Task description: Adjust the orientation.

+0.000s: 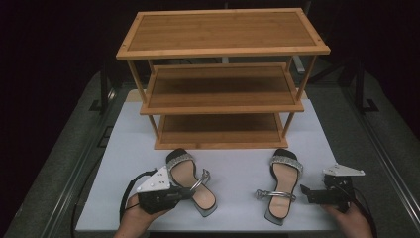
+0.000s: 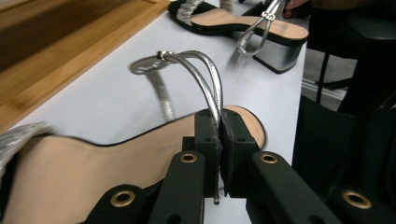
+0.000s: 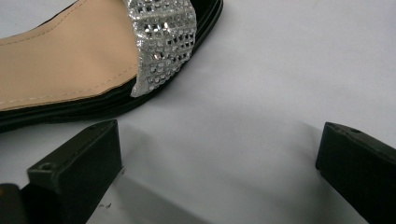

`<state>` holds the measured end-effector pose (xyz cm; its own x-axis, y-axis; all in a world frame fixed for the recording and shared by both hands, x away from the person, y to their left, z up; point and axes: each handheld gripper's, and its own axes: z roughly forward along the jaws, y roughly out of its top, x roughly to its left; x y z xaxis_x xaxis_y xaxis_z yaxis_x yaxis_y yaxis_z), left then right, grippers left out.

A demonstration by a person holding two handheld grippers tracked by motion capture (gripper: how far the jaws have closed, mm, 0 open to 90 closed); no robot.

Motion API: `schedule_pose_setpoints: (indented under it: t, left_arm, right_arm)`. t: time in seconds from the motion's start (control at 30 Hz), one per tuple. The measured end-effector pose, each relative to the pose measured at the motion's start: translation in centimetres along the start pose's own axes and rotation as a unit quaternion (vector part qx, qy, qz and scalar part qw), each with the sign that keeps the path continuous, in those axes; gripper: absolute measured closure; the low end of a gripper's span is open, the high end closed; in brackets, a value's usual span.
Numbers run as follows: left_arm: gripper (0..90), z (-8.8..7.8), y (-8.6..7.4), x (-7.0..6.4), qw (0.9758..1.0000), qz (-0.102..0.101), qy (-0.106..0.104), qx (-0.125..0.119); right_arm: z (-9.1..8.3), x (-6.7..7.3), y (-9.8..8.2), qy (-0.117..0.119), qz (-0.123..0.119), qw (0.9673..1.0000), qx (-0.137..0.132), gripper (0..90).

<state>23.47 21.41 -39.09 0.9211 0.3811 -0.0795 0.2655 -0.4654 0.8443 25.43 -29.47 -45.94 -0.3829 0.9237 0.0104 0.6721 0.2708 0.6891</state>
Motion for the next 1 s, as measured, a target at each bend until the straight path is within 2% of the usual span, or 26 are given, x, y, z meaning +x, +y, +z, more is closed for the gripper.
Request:
schedule_pose_setpoints:
  t: [0.13,0.17,0.3,0.4,0.43,0.53,0.57,0.67,0.87,0.9,0.93,0.97,1.0]
  left_arm:
    - [86.2,-2.0,-0.8,0.5,0.9997,-0.012,0.022,-0.004]
    - [86.2,-2.0,-0.8,0.5,0.9997,-0.012,0.022,-0.004]
    - [86.1,-3.8,-1.8,1.2,0.9984,-0.027,0.050,-0.007]
    - [86.0,-5.4,-2.6,2.2,0.9963,-0.040,0.075,-0.011]
    - [86.0,-5.4,-2.6,2.2,0.9963,-0.040,0.075,-0.011]
    - [86.0,-6.6,-3.2,3.0,0.9937,-0.054,0.096,-0.015]
    - [85.9,-6.6,-3.2,3.0,0.9937,-0.054,0.096,-0.015]
    - [85.9,-7.5,-3.6,3.5,0.9917,-0.061,0.112,-0.016]
    - [85.8,-9.4,-4.7,4.7,0.9848,-0.083,0.151,-0.020]
    - [85.8,-9.7,-4.9,4.8,0.9832,-0.088,0.158,-0.023]
    - [85.8,-10.3,-5.3,5.3,0.9805,-0.093,0.171,-0.025]
    - [85.8,-10.3,-5.3,5.3,0.9805,-0.093,0.171,-0.025]
    - [85.8,-10.7,-5.5,5.4,0.9786,-0.097,0.180,-0.025]
  right_arm:
    - [0.0,0.0,0.0,0.000,0.000,1.0000,0.000,0.0]
    - [0.0,0.0,0.0,0.000,0.000,1.0000,0.000,0.0]
    - [0.0,0.0,0.0,0.000,0.000,1.0000,0.000,0.0]
    - [0.0,0.0,0.0,0.000,0.000,1.0000,0.000,0.0]
    - [0.0,0.0,0.0,0.000,0.000,1.0000,0.000,0.0]
    - [0.0,0.0,0.0,0.000,0.000,1.0000,0.000,0.0]
    - [0.0,0.0,0.0,0.000,0.000,1.0000,0.000,0.0]
    - [0.0,0.0,0.0,0.000,0.000,1.0000,0.000,0.0]
    - [0.0,0.0,0.0,0.000,0.000,1.0000,0.000,0.0]
    - [0.0,0.0,0.0,0.000,0.000,1.0000,0.000,0.0]
    - [0.0,0.0,0.0,0.000,0.000,1.0000,0.000,0.0]
    - [0.0,0.0,0.0,0.000,0.000,1.0000,0.000,0.0]
    - [0.0,0.0,0.0,0.000,0.000,1.0000,0.000,0.0]
